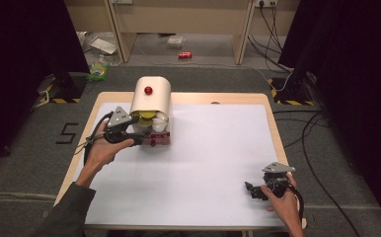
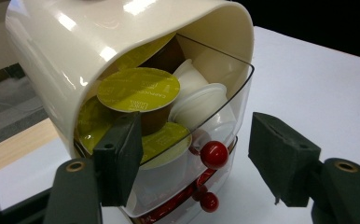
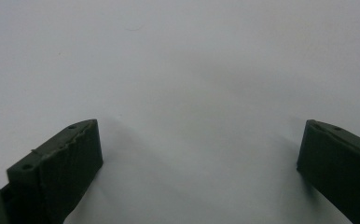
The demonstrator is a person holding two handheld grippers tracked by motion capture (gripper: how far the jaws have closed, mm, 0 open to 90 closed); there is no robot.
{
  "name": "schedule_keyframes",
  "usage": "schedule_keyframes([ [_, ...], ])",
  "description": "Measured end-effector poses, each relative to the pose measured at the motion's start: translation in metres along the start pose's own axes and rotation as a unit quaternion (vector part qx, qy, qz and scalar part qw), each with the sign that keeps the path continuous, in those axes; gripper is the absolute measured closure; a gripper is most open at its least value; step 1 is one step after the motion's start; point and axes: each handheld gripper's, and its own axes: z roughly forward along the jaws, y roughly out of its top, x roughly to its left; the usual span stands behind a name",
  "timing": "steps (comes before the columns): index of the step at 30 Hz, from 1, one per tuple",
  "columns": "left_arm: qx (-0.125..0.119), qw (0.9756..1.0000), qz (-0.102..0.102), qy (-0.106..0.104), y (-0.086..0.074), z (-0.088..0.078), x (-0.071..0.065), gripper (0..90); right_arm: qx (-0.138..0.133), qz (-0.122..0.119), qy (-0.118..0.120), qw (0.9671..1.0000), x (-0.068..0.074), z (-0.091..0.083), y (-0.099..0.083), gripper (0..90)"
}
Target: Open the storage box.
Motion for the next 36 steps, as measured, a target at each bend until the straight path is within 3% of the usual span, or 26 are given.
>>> schedule_keyframes([
  [7,0.004,1.0000,-0.006,-0.001,0.000,-0.006,-0.004,34.3,0.000,0.000,0.000,1.0000,0.000,0.000,0.000,0.3],
  [36,-0.007,0.9999,0.004,-0.007,-0.016,-0.026,-0.024,34.4,-0.001,-0.001,0.000,1.0000,0.000,0.000,0.000,0.3],
])
